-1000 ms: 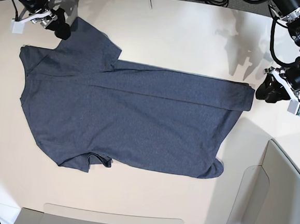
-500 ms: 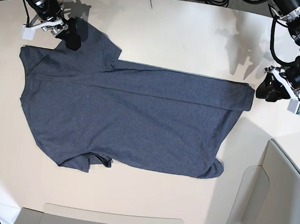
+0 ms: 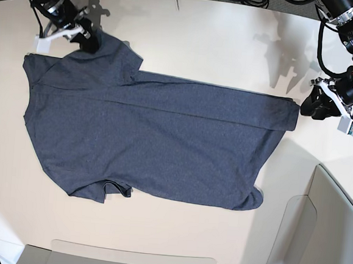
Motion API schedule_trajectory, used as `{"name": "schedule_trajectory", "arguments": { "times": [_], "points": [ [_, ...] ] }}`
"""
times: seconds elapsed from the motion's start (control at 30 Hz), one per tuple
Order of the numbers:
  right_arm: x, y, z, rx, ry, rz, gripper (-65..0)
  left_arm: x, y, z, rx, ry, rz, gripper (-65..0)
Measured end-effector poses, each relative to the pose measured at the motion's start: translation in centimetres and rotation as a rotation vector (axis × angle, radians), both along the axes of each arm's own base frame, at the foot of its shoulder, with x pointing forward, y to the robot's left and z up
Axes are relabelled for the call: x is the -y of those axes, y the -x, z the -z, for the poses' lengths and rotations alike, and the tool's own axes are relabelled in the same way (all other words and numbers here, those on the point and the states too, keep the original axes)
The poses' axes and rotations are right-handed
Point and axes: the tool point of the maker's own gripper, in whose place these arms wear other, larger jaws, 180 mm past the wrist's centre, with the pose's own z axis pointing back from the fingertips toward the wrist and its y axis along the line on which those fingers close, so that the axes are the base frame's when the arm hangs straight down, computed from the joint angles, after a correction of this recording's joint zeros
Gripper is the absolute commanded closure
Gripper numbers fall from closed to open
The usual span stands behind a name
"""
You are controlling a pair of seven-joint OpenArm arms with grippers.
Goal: Layout the t-shirt on the table in an organized manner, then fold the t-shirt properly
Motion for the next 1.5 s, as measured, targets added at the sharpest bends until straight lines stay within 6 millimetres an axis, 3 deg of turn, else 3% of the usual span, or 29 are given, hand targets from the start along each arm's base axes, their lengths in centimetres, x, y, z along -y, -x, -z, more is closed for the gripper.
{"name": "schedule_trajectory", "arguments": {
  "times": [0.17, 0.4, 0.5, 0.57, 0.73, 0.8, 1.0, 1.1, 1.2, 1.37, 1.5],
  "points": [
    [-2.1, -4.3, -2.9, 0.136, -0.041, -0.061, 0.0, 0.0, 0.0, 0.0, 0.0, 0.0, 0.001, -22.4],
    [-2.3, -9.5, -6.4, 0.268, -0.024, -0.069, 0.0, 0.1, 0.0, 0.0, 0.0, 0.0, 0.002, -22.4],
    [-2.2, -11.3, -6.7, 0.276, -0.011, -0.065, 0.0, 0.1, 0.0, 0.0, -0.002, 0.0, 0.002, -22.4],
    [-2.3, -12.2, -5.8, 0.251, -0.031, -0.064, 0.0, 0.1, 0.1, 0.1, -0.002, 0.001, 0.002, -22.4],
    [-3.6, -12.5, -2.9, 0.164, -0.109, -0.082, 0.0, 0.1, 0.4, 0.4, -0.016, 0.0, 0.003, -22.4],
    [-3.7, -12.5, -2.7, 0.158, -0.115, -0.083, -7.5, 0.1, 0.4, 0.4, -0.015, 0.001, 0.004, -22.4],
    [-3.7, -12.7, -3.0, 0.17, -0.12, -0.082, -41.9, 0.1, 0.4, 0.4, -0.014, 0.001, 0.004, -22.4],
    [-3.7, -12.8, -3.0, 0.171, -0.12, -0.082, -54.4, 0.1, 0.4, 0.4, -0.016, 0.0, 0.004, -22.4],
    [-3.9, -12.9, -3.6, 0.197, -0.146, -0.079, -60.0, 0.1, 0.4, 0.4, -0.015, 0.001, 0.004, -22.4],
    [-4.1, -13.3, -5.3, 0.27, -0.215, -0.07, -60.4, 0.1, 0.4, 0.4, -0.016, 0.0, 0.005, -22.4],
    [-2.9, -13.2, -6.4, 0.317, -0.229, -0.064, -60.4, 0.1, 0.5, 0.5, -0.019, 0.0, 0.005, -22.4]
  ]
}}
